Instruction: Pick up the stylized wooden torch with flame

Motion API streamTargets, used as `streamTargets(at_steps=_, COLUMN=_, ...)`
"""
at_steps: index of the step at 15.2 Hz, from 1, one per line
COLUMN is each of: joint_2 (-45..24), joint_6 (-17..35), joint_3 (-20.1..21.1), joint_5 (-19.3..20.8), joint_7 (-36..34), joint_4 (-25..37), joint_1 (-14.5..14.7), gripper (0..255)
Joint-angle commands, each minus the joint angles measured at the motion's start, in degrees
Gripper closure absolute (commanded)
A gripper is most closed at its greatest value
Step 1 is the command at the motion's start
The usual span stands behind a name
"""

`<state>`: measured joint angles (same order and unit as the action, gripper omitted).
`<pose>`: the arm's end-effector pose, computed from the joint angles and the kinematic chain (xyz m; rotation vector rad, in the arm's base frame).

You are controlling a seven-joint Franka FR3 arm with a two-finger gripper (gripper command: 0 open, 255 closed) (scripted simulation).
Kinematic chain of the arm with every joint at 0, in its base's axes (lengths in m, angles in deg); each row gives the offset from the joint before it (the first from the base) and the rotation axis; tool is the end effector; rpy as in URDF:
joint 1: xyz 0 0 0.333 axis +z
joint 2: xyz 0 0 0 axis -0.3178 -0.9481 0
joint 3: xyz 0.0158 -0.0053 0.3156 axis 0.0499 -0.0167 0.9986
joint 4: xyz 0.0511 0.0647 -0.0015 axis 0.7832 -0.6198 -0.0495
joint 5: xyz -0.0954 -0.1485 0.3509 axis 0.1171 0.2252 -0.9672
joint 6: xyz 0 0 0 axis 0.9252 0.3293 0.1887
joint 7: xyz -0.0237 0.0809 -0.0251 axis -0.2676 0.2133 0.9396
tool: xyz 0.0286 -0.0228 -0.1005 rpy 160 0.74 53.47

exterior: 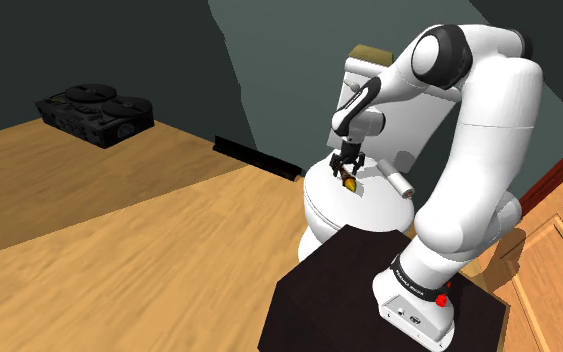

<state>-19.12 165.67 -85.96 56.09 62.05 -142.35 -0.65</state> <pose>0.4353 -0.3085 0.1947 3.0213 -0.7868 -0.2764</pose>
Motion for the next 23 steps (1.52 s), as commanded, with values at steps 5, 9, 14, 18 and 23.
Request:
streamTargets(at_steps=5, joint_2=-1.2, joint_6=1.0, joint_3=0.3, joint_5=-0.4, joint_7=0.2, joint_4=0.2, joint_1=-0.2, gripper=255)
streamTargets(at_steps=9, joint_2=-1.4, joint_6=1.1, joint_3=0.4, joint_5=-0.5, joint_7=0.1, joint_4=0.4, joint_1=-0.1, gripper=255)
streamTargets(at_steps=14, joint_2=0.2, joint_6=-0.2, joint_3=-0.1, joint_5=0.1, joint_7=0.0, joint_4=0.0, joint_1=0.0, gripper=255)
streamTargets(at_steps=18, joint_2=2.9, joint_6=-2.8, joint_3=-0.6, joint_5=1.1, joint_7=-0.6, joint_4=0.0, joint_1=0.4, gripper=255)
streamTargets(at_steps=23, joint_2=6.1, joint_6=-6.1, joint_3=-1.2, joint_5=2.2, joint_7=-1.2, joint_4=0.2, joint_1=0.9, gripper=255)
